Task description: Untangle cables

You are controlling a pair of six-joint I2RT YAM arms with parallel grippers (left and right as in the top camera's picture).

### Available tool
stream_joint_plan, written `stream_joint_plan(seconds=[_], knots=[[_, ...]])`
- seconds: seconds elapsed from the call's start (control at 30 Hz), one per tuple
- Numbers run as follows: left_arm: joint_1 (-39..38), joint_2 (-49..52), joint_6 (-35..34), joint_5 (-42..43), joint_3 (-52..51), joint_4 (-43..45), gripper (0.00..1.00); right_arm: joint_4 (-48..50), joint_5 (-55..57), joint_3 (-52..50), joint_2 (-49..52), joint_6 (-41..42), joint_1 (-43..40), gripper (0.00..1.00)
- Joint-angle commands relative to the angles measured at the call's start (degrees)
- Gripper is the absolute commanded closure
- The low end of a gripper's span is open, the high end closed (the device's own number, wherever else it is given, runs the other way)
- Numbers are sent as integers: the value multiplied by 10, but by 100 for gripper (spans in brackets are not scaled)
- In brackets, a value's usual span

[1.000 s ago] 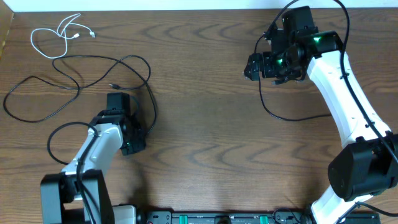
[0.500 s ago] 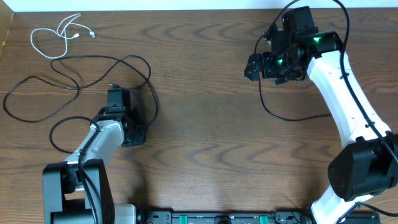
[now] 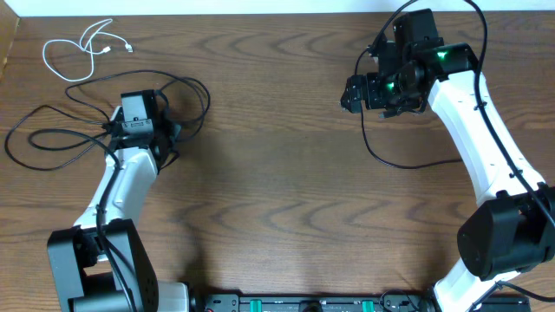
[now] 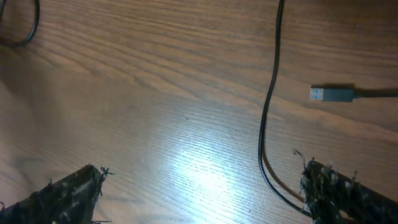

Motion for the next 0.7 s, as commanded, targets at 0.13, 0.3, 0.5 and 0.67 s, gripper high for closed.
stream_joint_plan(seconds=[0.13, 0.3, 0.5, 0.67], knots=[[4, 24, 142, -128, 2, -1, 93, 0, -3, 7, -9, 0, 3, 1], [4, 49, 146, -157, 2, 20, 92, 0, -3, 7, -9, 0, 3, 1], [4, 53, 177, -173, 2, 82, 86, -7, -3, 7, -9, 0, 3, 1], [4, 44, 221, -173, 3, 112, 17, -9, -3, 7, -9, 0, 3, 1]])
